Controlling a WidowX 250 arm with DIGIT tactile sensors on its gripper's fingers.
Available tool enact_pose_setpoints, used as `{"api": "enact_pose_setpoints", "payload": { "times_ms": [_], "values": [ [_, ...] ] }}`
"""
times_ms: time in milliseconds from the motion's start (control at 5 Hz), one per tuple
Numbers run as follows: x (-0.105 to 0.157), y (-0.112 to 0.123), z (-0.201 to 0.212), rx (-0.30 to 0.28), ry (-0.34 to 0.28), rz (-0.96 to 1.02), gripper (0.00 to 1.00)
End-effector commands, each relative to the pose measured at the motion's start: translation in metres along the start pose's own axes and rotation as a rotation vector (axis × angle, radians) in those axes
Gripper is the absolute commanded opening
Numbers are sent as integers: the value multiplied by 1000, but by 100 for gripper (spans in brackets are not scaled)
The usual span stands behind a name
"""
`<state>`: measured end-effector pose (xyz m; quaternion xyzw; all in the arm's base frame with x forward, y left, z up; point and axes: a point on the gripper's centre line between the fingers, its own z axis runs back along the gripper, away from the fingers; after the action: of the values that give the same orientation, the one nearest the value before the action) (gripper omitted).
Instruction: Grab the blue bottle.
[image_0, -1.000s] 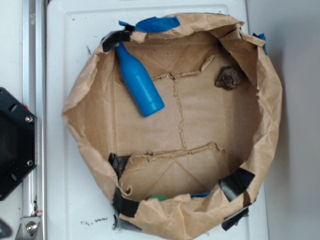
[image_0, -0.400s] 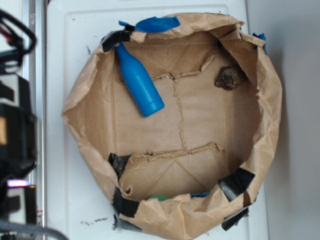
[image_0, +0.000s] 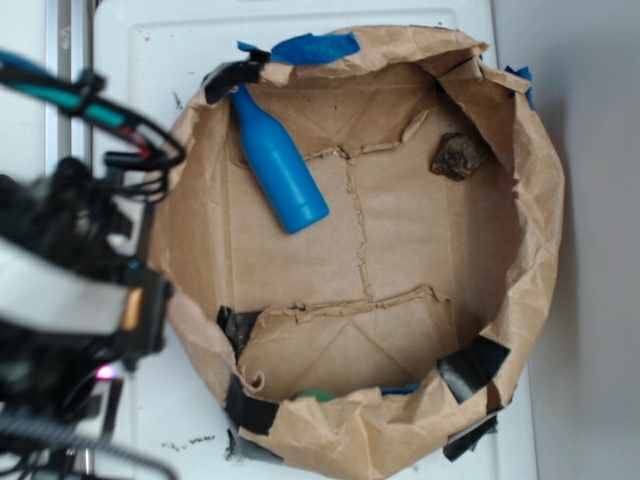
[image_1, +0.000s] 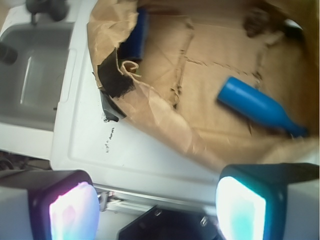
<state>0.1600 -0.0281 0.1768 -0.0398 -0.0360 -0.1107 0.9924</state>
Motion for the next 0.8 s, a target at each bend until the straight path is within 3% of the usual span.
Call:
{"api": "enact_pose_setpoints", "payload": {
  "times_ms": [0, 600],
  "values": [
    [0, -7, 9, -109, 7, -128, 100],
    [10, -11, 15, -134, 9, -152, 100]
  ]
}}
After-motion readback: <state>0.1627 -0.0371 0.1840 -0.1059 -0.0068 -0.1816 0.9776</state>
